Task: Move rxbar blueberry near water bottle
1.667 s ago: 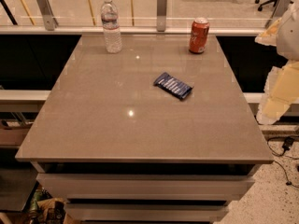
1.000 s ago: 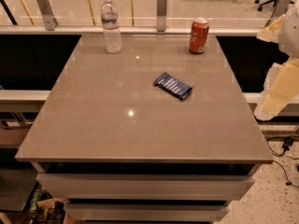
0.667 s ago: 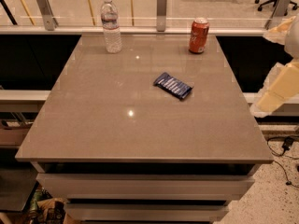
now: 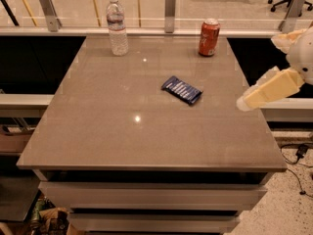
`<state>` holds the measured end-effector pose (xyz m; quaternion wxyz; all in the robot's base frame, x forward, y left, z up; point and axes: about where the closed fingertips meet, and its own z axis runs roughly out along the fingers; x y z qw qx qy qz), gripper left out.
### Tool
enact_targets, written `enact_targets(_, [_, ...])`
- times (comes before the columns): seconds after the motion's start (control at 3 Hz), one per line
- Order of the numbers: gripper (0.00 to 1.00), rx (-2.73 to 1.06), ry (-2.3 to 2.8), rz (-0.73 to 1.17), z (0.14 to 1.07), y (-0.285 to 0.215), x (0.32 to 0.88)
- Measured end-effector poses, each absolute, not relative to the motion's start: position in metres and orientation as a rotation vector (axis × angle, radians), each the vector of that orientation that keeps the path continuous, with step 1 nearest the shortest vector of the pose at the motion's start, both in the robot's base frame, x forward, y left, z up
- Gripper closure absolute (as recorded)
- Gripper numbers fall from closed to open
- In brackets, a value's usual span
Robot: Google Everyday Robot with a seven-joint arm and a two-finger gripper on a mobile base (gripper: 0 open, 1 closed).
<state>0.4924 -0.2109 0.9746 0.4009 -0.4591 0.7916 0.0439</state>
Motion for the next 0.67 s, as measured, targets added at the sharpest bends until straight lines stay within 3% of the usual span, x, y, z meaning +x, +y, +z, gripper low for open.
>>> enact_targets(0.67, [0.0, -1.028, 1.973, 0.219, 0.943, -0.196, 0.528])
